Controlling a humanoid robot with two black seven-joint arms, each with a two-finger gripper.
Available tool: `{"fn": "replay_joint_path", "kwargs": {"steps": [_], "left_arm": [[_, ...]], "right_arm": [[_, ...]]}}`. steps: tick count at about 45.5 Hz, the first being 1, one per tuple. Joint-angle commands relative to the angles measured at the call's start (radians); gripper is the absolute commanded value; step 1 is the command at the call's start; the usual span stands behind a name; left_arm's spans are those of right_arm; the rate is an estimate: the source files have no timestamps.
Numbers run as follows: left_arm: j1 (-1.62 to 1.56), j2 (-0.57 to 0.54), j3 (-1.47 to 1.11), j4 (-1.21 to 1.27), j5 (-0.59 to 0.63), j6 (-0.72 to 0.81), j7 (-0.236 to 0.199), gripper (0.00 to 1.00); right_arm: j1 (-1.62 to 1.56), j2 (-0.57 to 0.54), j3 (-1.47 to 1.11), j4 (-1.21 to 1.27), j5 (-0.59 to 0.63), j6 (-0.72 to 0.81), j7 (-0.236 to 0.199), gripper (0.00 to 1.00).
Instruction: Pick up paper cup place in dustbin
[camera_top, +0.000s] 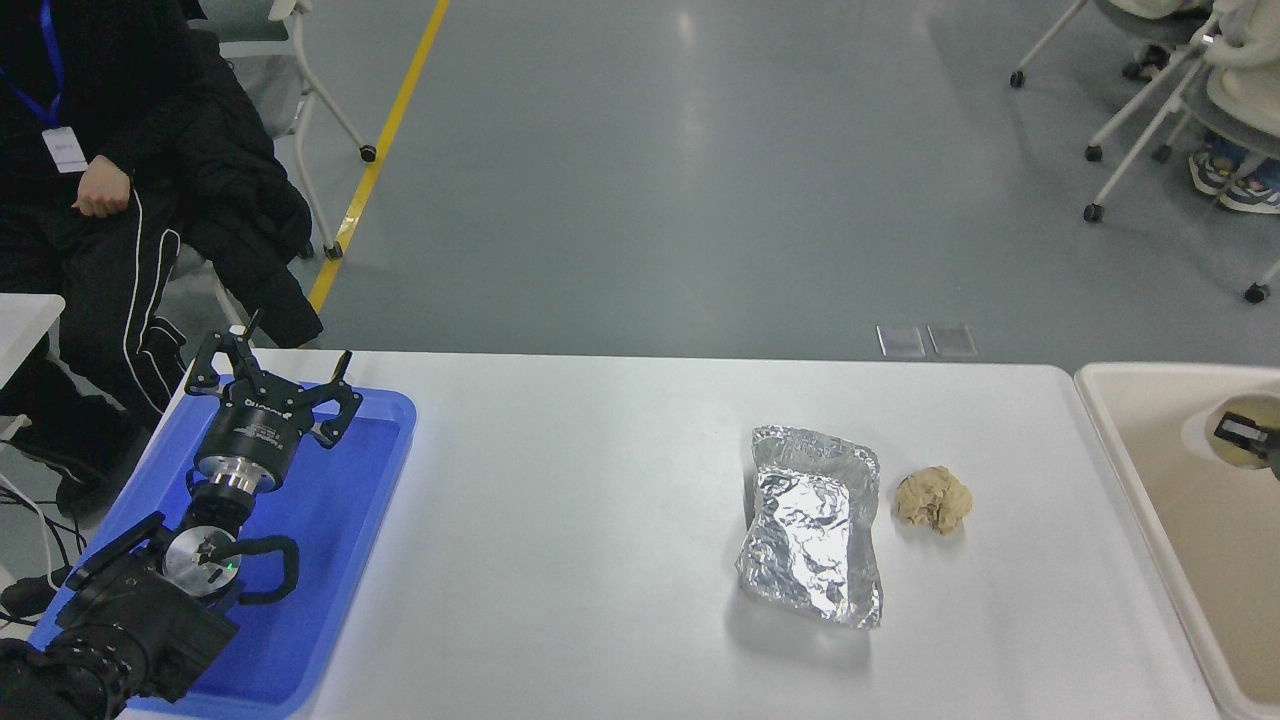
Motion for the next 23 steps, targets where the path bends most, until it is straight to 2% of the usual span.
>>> {"fn": "replay_joint_path", "kwargs": {"steps": [1,16,23], "left_arm": [[0.000,0.001,0.000,0.000,-0.001,0.000,-0.001,1.00],[0.000,-0.001,0.000,0.000,-0.001,0.000,-0.001,1.00],[0.000,-0.001,0.000,0.000,-0.001,0.000,-0.001,1.00]], "right_arm": [[-0.128,0.061,0.106,-0.070,0.062,-0.112,-0.049,0.00],[-0.189,0.065,0.109,-0.071,0.079,-0.163,-0.095,0.00],[-0.195,0.071,0.138,-0.071,0.085,-0.174,-0.100,0.00]]}}
